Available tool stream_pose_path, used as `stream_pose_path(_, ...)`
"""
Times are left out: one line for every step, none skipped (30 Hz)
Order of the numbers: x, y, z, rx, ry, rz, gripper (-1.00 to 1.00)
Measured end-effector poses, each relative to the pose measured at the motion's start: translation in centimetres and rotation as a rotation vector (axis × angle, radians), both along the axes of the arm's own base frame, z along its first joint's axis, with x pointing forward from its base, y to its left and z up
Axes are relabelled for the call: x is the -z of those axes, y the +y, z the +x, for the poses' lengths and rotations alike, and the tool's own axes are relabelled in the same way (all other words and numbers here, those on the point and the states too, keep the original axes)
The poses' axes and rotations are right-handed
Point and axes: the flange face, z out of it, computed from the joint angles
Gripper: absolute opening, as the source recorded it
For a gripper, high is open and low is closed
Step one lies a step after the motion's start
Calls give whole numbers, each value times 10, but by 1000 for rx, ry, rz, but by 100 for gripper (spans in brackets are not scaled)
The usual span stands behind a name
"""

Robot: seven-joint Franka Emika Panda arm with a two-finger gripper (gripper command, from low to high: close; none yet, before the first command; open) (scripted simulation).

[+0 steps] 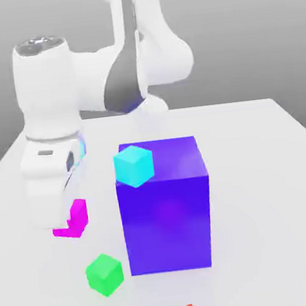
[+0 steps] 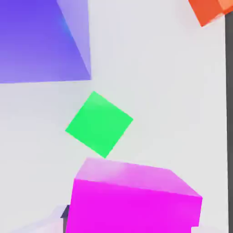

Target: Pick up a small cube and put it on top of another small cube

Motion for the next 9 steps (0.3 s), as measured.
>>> stream_pose_path(11, 2, 0, -20, 5, 5, -100)
stream_pose_path(21, 3, 0, -30, 8, 8, -100)
stream_pose_path(32, 3, 0, -33, 9, 10, -100)
stream_pose_path(42, 2, 0, -34, 10, 10, -100)
stream_pose_path(53, 2, -1, -33, 10, 11, -100)
stream_pose_path(64, 2, -1, -34, 11, 10, 100)
stream_pose_path(64, 2, -1, -34, 11, 10, 100)
stream_pose_path(64, 2, -1, -33, 11, 10, 100)
stream_pose_path(64, 1, -1, -33, 11, 10, 100)
